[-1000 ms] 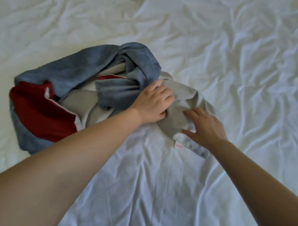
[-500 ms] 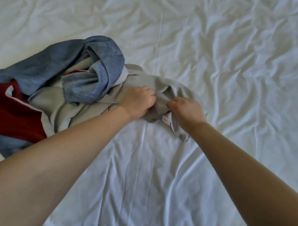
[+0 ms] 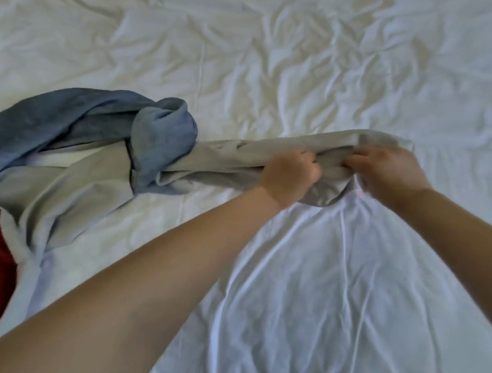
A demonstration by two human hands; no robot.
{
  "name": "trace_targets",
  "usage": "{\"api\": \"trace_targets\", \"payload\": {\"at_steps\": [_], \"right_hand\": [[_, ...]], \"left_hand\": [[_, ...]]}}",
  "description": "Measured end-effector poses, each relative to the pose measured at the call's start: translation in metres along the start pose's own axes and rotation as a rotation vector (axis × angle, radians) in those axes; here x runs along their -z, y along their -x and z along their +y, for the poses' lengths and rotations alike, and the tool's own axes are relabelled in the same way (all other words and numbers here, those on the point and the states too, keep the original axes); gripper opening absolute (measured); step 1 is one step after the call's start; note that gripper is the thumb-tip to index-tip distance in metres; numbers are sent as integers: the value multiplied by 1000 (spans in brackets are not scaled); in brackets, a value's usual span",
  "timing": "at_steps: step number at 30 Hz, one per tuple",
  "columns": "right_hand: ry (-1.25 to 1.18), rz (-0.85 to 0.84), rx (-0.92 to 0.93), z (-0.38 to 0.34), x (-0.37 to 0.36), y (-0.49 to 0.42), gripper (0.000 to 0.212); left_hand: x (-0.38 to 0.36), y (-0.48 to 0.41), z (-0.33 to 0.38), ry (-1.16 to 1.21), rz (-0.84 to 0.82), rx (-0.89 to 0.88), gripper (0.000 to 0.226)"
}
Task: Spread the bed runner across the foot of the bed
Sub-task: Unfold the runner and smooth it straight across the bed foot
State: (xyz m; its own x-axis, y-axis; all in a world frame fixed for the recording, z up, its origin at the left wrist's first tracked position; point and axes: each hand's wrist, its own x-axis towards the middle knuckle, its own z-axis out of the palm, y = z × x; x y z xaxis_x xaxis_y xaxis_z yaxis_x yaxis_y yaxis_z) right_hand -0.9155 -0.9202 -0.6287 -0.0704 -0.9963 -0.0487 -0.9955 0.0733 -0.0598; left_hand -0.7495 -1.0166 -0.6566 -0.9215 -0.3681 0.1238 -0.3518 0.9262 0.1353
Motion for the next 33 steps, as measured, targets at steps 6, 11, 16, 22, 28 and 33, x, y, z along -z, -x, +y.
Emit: {"api": "trace_targets", "payload": {"at_steps": [6,11,16,22,28,33], "right_hand": [[66,-35,-123,47,-3,38,20],[147,-183,-137,39,-24,26,13],[-37,32,57,-2,-31,14,28],[57,-13,188,-73,-57,11,36],[234,-110,-5,-81,-87,4,38],[363,22,16,-92,-96,3,24]], "left_hand": [[-4,-35,58,146,-18,-22,18],[-16,-22,41,126,-220,16,13],[-8,10,-2,162,87,-122,11],[-15,91,-55,-16,-241,-34,19],[-28,113,-82,-247,-252,-83,17],[-29,107,-84,-334,-213,-129,10]]}}
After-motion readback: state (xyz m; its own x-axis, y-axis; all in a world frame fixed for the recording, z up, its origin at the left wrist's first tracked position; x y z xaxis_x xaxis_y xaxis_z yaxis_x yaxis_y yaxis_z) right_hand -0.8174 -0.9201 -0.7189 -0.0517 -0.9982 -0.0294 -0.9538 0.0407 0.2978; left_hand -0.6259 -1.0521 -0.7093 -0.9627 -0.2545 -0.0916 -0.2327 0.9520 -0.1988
